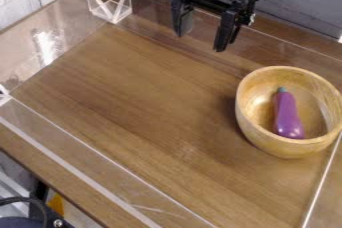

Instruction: Remove the purple eggplant from inside the brown bowl and put it on the table

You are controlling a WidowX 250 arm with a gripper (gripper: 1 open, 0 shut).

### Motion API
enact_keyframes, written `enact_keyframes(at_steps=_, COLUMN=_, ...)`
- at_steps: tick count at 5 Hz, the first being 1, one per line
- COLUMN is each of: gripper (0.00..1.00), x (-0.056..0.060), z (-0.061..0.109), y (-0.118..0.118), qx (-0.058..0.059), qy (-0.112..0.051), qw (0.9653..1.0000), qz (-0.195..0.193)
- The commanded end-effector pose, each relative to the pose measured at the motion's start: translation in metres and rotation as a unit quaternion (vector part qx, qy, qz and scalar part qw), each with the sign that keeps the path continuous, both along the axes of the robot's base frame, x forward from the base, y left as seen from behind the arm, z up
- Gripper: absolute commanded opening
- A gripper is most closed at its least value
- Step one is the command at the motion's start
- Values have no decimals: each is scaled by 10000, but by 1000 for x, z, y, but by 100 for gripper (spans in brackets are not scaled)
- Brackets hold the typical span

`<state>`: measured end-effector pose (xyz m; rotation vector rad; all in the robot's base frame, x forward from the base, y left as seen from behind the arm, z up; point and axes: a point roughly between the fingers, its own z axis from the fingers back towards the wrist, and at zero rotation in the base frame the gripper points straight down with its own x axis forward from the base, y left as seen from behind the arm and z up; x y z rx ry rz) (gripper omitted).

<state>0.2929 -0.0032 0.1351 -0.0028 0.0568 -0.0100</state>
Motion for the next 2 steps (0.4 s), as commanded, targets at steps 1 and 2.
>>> enact_keyframes(at_steps=1, gripper=100, x=-1, z=-5, y=-1, qx=-12, qy=72, qw=10000, qz=6)
enact_keyframes(at_steps=2, gripper=100, x=-2, z=-10, y=-2, qx=-32, qy=146, qw=9999, qz=26)
